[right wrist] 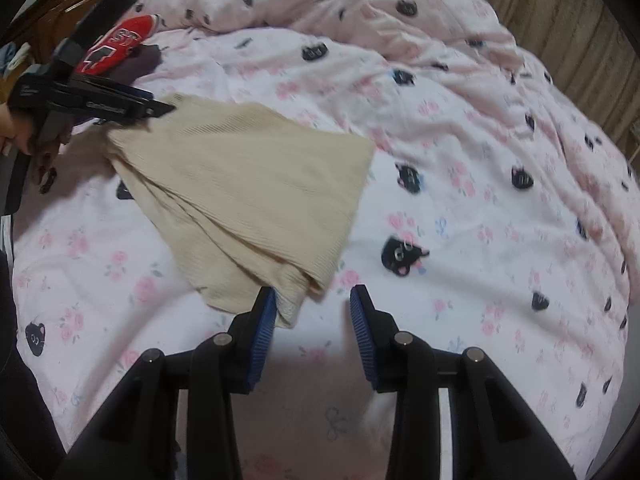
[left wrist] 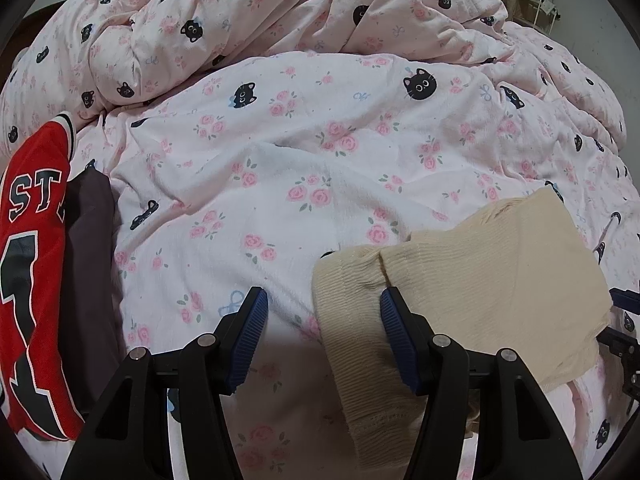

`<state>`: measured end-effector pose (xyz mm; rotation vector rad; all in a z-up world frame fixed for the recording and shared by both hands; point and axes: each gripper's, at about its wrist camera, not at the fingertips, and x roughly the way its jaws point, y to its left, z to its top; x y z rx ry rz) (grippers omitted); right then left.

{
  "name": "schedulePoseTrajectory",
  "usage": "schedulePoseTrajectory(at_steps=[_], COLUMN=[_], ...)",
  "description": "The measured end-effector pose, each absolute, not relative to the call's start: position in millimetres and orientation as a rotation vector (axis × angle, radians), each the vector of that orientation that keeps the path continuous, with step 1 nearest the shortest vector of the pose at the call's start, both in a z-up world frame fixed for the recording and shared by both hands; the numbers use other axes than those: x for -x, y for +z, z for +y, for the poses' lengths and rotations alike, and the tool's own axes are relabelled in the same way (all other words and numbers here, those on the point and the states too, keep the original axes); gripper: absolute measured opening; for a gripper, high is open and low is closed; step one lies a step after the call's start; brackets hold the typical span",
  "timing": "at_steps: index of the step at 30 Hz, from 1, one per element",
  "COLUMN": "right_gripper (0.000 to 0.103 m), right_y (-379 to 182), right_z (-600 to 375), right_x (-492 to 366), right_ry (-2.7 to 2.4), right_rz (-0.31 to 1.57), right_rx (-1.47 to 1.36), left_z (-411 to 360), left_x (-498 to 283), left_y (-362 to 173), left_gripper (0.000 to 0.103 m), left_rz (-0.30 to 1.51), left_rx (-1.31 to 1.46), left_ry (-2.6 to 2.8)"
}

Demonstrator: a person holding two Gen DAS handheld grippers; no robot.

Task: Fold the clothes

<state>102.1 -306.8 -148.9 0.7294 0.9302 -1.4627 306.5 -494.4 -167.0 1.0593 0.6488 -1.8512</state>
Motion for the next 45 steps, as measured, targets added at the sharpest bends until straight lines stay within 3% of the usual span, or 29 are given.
schedulePoseTrajectory(at_steps=[8,14,20,31,33,34,35,45], right_gripper=[0.040,0.040,0.042,0.042,0.031,0.017,0.010,0.014], right_y=[-141.7,-118.8,-146.6,-187.8,-187.1,-186.8,-186.4,-189.9], right_z=[-291.9,-306.4,-336.5,-355.5,-357.6,-358.7,-359.4,-360.9], right_x=[-77.9,-42.6,-14.6,3.4,1.9,1.2,0.3,4.4], right_ry=[-1.438,-1.293,-1.235,-1.174,-1.165,-1.160,-1.153,-1.135], right_rz=[0.870,0.474,0.299,0.167,0.162,0.160,0.157,0.111], right_rx=[-0.811,-1.023,-1.250,-1.417,-1.419,-1.422,-1.424,-1.454], left_z=[-487.3,-469.7,-468.3,-457.1,-457.9,-457.9,-457.5,-459.5], left_x=[-312.4,-303.8,-287.3,-267.8,-264.4,-264.0,-264.2,-282.7], left_y=[-149.4,-130.8,-150.1,-161.3,-169.8,-170.8,-170.0,-146.1], left_gripper=[0.054,0.054,0.054,0.054,0.054,0.054,0.054,0.054], left_rz=[0.633,0.596,0.580,0.580,0.545,0.541,0.543,0.591], left_rx=[-0.978,-0.888,-0.990,-1.054,-1.096,-1.099,-1.095,-0.970], left_ry=[-1.895,-1.997,-1.984,-2.021,-1.973,-1.966,-1.967,-2.033])
